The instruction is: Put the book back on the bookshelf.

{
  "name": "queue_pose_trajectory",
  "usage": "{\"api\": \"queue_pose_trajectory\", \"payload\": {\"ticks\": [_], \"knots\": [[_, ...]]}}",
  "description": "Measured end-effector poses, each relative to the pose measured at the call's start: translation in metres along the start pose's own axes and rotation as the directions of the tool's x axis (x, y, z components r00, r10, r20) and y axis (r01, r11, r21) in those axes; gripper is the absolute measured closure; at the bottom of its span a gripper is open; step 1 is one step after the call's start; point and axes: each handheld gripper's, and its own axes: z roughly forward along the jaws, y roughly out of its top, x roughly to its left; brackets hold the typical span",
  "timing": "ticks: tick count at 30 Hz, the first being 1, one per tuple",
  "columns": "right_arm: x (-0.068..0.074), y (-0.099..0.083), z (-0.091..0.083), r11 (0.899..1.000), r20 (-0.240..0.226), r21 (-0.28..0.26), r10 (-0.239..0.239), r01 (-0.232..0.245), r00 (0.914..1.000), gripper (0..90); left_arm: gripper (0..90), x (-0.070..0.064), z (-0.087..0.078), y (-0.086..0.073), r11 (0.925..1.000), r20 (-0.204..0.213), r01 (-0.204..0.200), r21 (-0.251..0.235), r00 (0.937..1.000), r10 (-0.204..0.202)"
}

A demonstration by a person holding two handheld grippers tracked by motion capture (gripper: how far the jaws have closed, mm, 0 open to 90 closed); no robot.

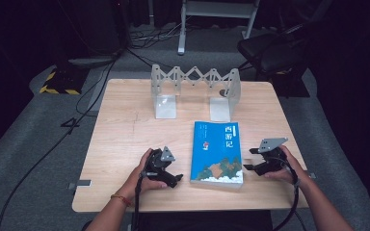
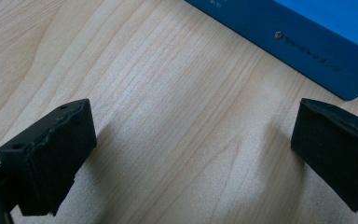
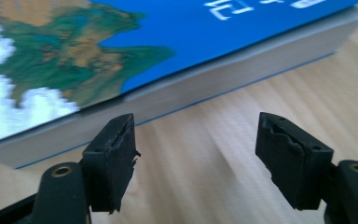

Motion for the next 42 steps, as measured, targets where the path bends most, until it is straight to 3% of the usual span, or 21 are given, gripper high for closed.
{"api": "queue_pose_trajectory", "payload": {"ticks": [6,11,15,32,38,42], "knots": [[0.015,0.001,0.004,0.998,-0.014,0.028,-0.053,0.053,0.9985,30.3,0.4,0.0,-0.001,-0.001,1.0,0.009,-0.008,0.001,0.9999,0.008],[0.015,-0.003,0.008,0.998,-0.045,0.037,-0.041,0.042,0.9982,29.2,0.5,0.002,-0.002,-0.002,0.9996,0.024,-0.027,0.0,0.9994,0.027],[0.017,-0.004,0.01,0.998,-0.043,0.043,-0.044,0.046,0.9981,29.2,0.5,0.002,-0.002,-0.002,0.9996,0.024,-0.027,-0.002,0.9993,0.027],[0.015,-0.007,0.002,1.0,-0.067,-0.029,-0.015,0.013,0.9976,29.5,0.5,0.002,-0.002,-0.002,0.9996,0.024,-0.028,-0.002,0.9993,0.028],[0.013,-0.005,-0.004,0.996,-0.081,-0.083,0.017,-0.024,0.9965,29.6,0.5,0.002,-0.002,-0.002,0.9996,0.024,-0.03,-0.002,0.9993,0.03],[0.014,-0.005,-0.003,0.997,-0.084,-0.078,0.021,-0.027,0.9962,31.3,0.5,0.002,-0.002,-0.002,0.9996,0.024,-0.029,-0.002,0.9993,0.03]]}}
